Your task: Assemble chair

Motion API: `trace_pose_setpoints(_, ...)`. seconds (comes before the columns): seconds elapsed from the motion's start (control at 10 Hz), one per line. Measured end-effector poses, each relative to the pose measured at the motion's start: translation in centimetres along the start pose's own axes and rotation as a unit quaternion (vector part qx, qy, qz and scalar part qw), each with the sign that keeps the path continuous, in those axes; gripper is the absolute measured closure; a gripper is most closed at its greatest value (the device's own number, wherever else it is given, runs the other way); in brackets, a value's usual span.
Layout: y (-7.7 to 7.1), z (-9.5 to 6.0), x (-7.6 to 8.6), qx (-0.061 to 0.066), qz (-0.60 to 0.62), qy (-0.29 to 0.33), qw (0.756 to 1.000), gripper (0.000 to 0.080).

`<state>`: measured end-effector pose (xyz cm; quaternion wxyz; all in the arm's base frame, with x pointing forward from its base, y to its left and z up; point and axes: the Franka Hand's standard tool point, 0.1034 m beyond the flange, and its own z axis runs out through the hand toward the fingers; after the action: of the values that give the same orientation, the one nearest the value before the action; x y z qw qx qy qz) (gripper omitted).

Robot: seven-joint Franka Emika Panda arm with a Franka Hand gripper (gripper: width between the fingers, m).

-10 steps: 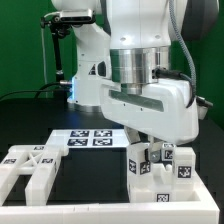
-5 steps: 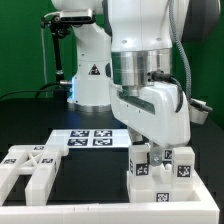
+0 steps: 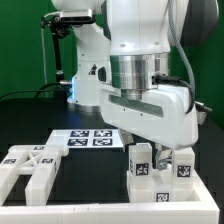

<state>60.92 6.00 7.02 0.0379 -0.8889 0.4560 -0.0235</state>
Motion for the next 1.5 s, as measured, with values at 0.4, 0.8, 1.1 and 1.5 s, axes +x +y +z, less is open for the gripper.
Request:
trace_pose_setpoints(0.4, -0.10, -0.26, 0.15, -0.005, -0.206, 0.002, 0.979, 0.0151)
trace_pose_setpoints(0.8, 0.05, -0.27, 0.43, -0.006, -0.330, 0.002, 0.944, 0.0151)
trace_pose_setpoints(1.1, 0.17, -0.25, 0.59, -0.011, -0.418, 0.003, 0.908, 0.0151)
trace_pose_setpoints(1.5, 0.36, -0.18, 0.75, -0.013, -0.486, 0.006, 0.874, 0.0191)
